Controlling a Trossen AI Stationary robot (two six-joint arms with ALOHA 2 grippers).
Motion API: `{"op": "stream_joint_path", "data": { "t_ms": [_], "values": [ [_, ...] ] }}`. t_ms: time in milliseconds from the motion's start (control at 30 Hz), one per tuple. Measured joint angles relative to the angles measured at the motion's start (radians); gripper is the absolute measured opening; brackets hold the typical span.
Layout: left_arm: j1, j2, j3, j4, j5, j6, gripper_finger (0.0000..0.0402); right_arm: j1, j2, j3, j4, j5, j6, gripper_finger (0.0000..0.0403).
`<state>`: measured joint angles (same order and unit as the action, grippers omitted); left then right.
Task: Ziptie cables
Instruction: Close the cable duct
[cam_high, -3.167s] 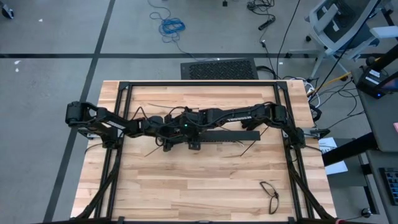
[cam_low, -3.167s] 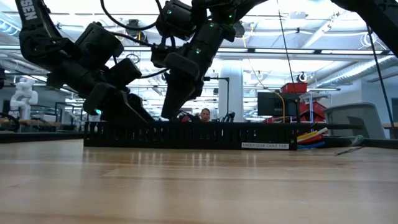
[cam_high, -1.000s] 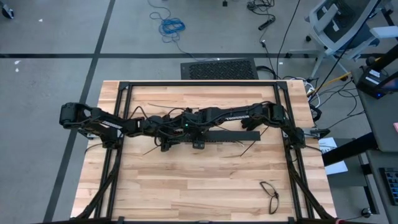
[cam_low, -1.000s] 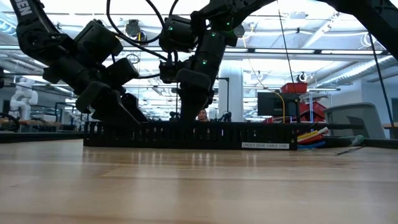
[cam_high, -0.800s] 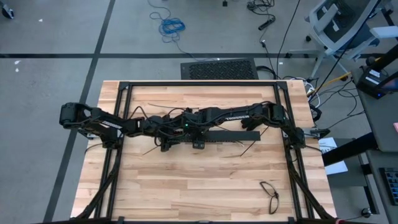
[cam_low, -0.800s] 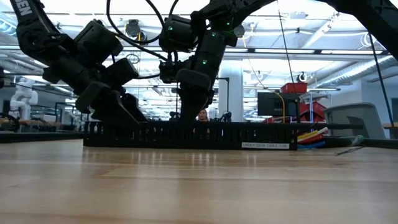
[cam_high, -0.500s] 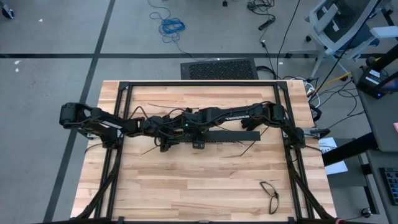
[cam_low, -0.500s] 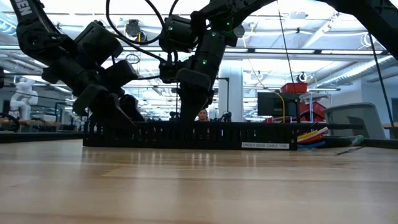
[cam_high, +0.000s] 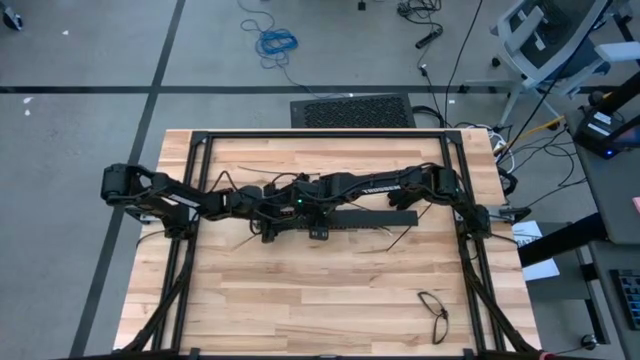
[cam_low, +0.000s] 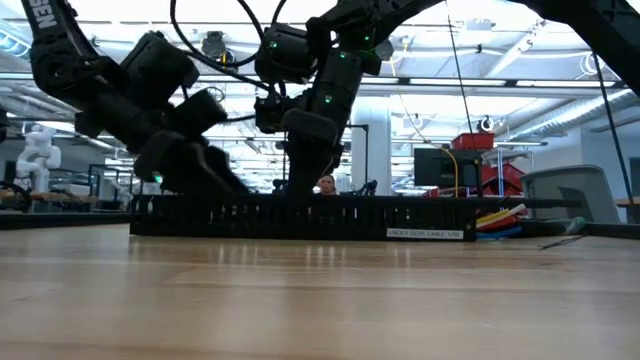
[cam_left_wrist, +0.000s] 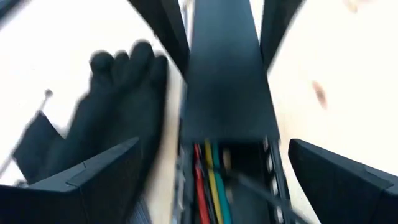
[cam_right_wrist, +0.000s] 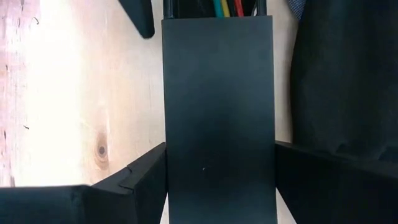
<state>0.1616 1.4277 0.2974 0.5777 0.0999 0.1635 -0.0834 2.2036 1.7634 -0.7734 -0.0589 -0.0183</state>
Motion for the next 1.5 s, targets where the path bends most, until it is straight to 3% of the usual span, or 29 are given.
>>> {"op": "stream_joint_path", "data": {
  "t_ms": [267, 600, 967, 1500],
  "values": [
    [0.001, -0.002, 0.001, -0.016, -0.006, 0.0, 0.0395, 0.0, 0.0, 0.0, -0.001, 0.0, -0.003, 0.0243],
    [0.011, -0.019, 0.001, -0.059, -0.002, 0.0, 0.0344, 0.0, 0.0, 0.0, -0.005, 0.002, -0.001, 0.0243],
    [0.056, -0.048, 0.001, -0.128, 0.069, -0.001, 0.0342, 0.0, 0.0, 0.0, -0.007, 0.004, 0.0, 0.0243],
    [0.055, -0.048, 0.001, -0.091, 0.133, -0.053, 0.0342, 0.0, 0.0, 0.0, -0.007, 0.001, -0.001, 0.0242]
  ]
}}
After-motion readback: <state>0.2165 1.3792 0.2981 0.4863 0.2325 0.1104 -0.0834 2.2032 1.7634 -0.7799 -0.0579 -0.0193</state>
